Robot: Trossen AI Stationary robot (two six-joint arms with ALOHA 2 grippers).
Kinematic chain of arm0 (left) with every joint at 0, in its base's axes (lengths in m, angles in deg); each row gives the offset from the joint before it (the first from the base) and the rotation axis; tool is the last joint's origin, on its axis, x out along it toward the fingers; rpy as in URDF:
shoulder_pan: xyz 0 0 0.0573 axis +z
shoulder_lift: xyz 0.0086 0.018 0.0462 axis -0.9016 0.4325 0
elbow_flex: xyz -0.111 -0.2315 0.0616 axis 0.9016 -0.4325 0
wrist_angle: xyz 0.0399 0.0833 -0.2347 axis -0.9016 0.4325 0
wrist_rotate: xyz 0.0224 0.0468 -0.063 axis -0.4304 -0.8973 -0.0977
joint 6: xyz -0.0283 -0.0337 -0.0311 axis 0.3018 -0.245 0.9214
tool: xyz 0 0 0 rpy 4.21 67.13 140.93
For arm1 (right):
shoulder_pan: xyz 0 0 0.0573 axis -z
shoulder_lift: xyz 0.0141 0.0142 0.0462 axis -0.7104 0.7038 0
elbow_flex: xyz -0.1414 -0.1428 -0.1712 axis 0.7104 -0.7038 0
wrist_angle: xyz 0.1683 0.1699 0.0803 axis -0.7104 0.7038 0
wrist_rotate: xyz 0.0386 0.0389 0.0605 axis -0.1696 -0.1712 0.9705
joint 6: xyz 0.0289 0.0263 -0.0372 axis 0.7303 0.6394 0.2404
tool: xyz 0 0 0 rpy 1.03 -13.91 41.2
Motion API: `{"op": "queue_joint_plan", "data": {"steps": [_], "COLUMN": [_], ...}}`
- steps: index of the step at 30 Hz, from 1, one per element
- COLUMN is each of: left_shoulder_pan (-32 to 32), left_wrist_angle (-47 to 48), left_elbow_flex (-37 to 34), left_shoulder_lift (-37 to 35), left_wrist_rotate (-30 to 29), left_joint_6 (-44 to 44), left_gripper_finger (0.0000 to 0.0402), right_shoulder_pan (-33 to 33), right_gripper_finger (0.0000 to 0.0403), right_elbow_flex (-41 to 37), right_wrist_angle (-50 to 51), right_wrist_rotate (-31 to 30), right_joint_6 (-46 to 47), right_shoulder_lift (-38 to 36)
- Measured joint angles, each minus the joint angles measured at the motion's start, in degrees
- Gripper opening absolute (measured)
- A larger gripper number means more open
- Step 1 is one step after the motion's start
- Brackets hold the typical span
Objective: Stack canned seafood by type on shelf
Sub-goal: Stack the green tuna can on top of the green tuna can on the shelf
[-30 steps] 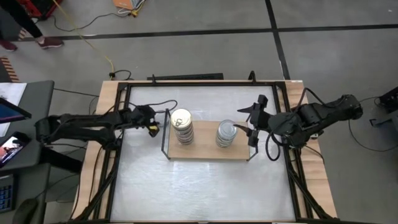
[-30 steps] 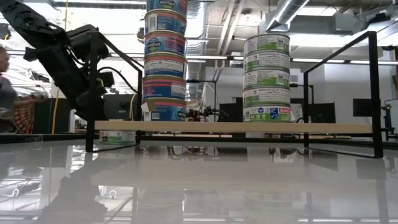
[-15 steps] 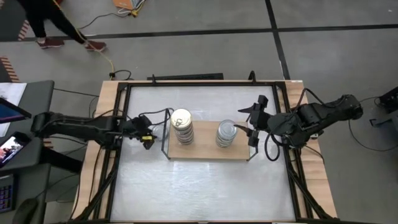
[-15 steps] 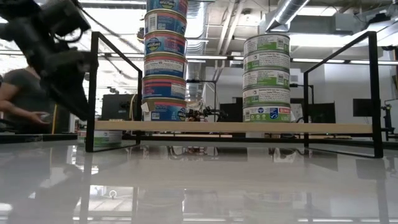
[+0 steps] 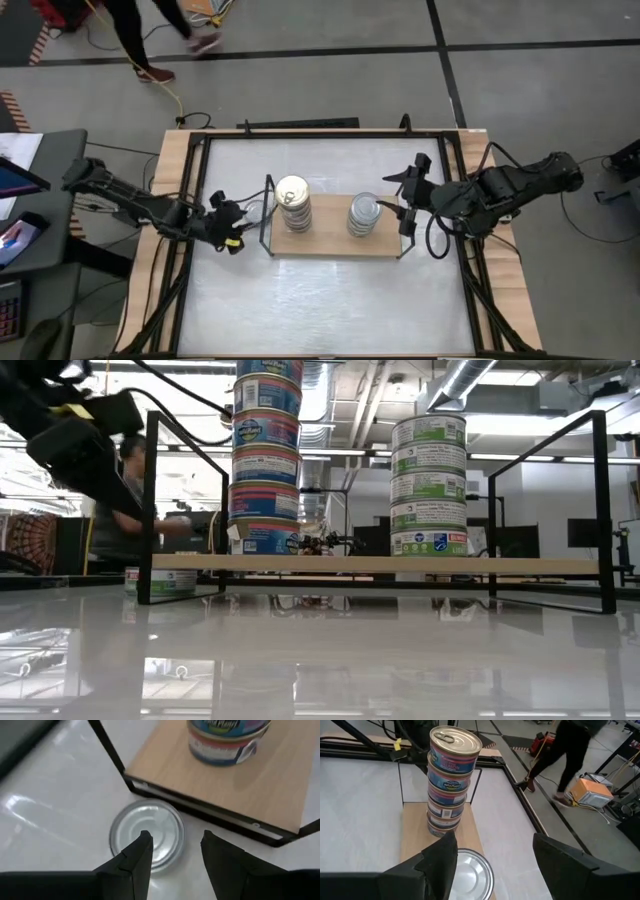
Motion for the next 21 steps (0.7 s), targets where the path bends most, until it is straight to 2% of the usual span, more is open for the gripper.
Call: {"op": "queue_joint_plan", "data": {"steps": [5,11,15,21], "left_shoulder_pan": [-3.72,-7.69,-12.26,-16.25], "left_wrist_angle": [1.75,1.39,-0.98,-2.22], "left_elbow_flex": [0.07,0.07,0.07,0.07], "left_shoulder_lift": [-0.15,-0.15,-0.16,3.97], "left_wrist_rotate": [-6.98,-8.25,-9.38,-6.07], "left_joint_6": [6.25,6.8,2.03,-7.78], "left_gripper_finger": [0.0159,0.0159,0.0159,0.0159], "right_shoulder_pan": [0.0,0.0,0.0,0.0], "right_gripper_finger": [0.0286,0.0286,0.0286,0.0286], "right_elbow_flex": [0.0,0.0,0.0,0.0], "right_wrist_angle": [0.03,0.03,0.03,-0.59], "right_wrist_rotate": [0.01,-0.01,0.01,0.01], "right_joint_6": [0.27,0.3,0.32,0.32], "right_shoulder_lift": [0.0,0.0,0.0,0.0]}}
